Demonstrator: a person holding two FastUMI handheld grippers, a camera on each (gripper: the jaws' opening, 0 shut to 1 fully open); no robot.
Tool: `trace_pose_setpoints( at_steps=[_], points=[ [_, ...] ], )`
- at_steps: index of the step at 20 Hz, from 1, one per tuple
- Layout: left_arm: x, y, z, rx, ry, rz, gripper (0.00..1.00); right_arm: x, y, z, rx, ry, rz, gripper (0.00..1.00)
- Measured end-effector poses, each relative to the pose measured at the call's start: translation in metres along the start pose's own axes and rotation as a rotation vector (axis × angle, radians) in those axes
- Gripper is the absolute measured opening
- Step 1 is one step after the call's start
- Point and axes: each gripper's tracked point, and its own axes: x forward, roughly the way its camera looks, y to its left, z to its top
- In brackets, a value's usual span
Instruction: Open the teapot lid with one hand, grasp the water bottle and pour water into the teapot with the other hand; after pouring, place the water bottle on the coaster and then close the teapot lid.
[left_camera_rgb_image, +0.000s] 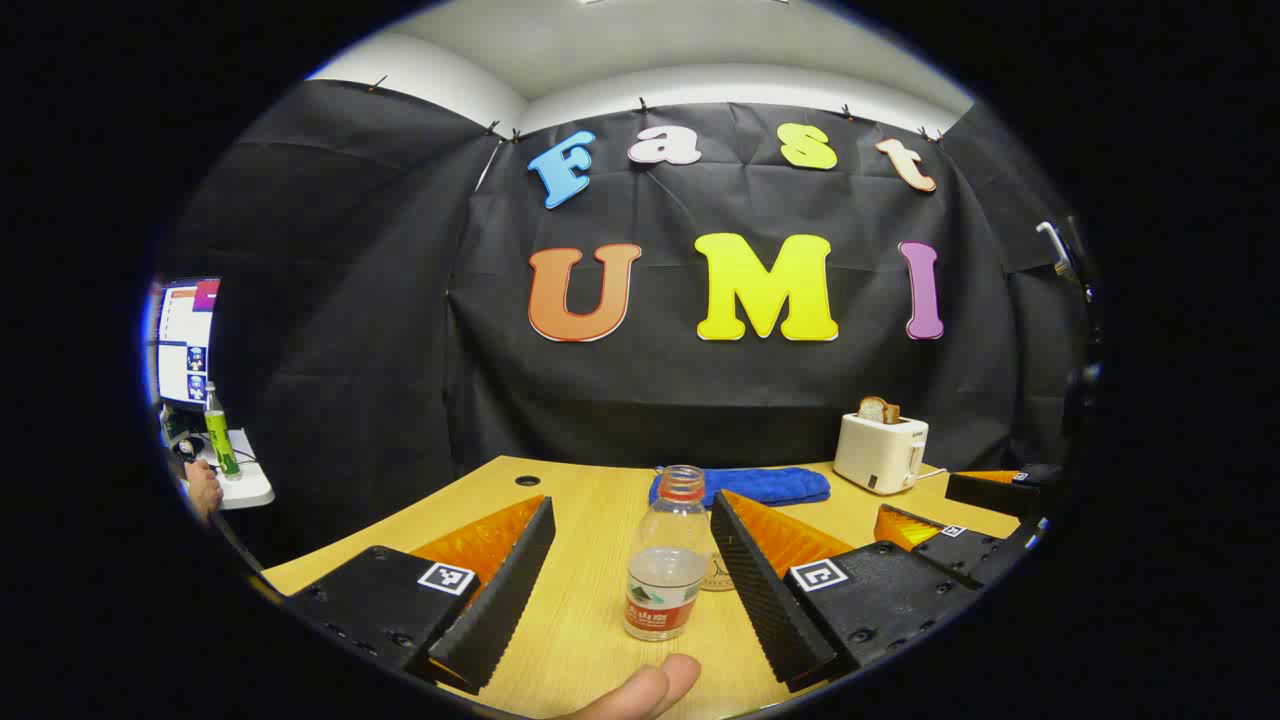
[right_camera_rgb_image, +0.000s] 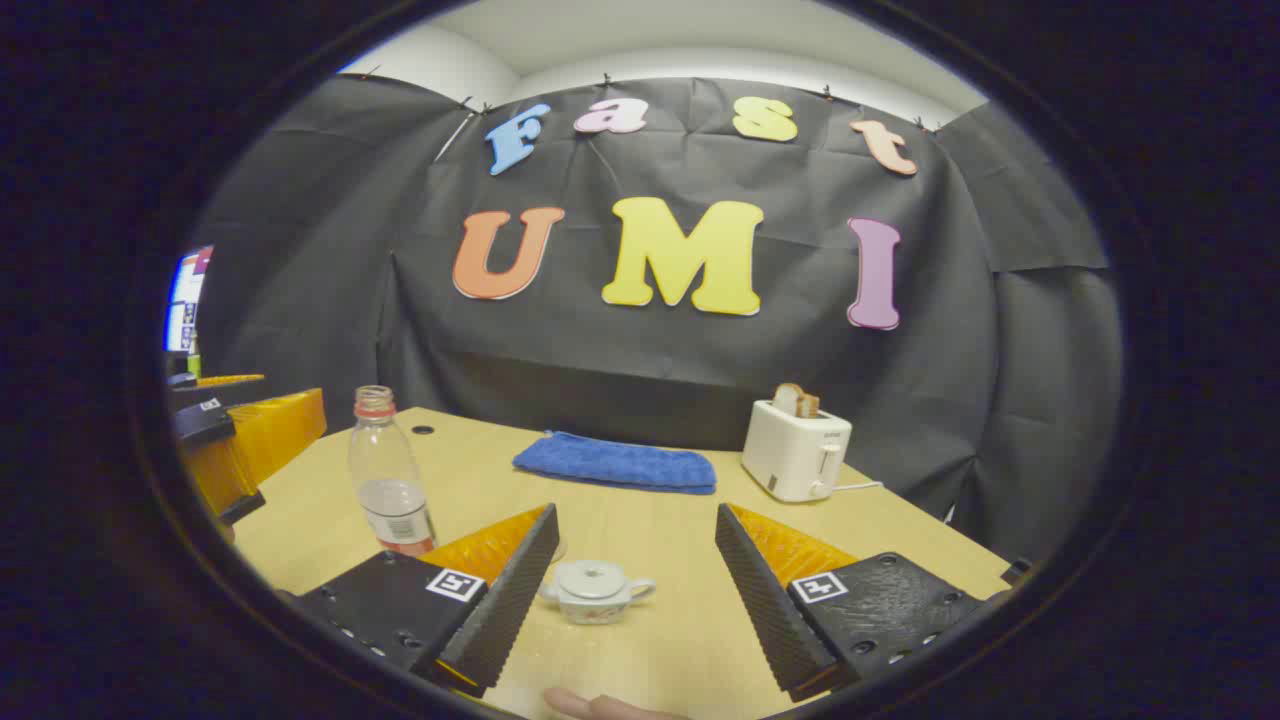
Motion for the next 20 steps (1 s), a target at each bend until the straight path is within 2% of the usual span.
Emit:
trace_pose_setpoints(
  at_steps=[3,6,10,16,20],
  points=[
    [0.004,0.010,0.001,0.014,-0.008,-0.023,0.98,-0.006,0.008,0.000,0.016,-0.016,0.021,0.98],
    [0.005,0.014,-0.004,0.052,0.013,-0.031,0.98,0.000,-0.002,-0.005,0.005,-0.007,0.004,0.95],
    [0.009,0.002,-0.013,0.028,0.035,-0.084,0.98,0.008,-0.005,-0.011,0.035,0.017,0.019,0.95],
    [0.016,-0.002,-0.029,0.011,0.076,-0.090,0.98,0.028,-0.011,-0.022,0.039,-0.013,-0.022,0.97],
    [0.023,-0.001,-0.036,0.022,0.075,-0.081,0.98,0.049,-0.002,-0.043,0.035,-0.016,-0.007,0.96]
  ],
)
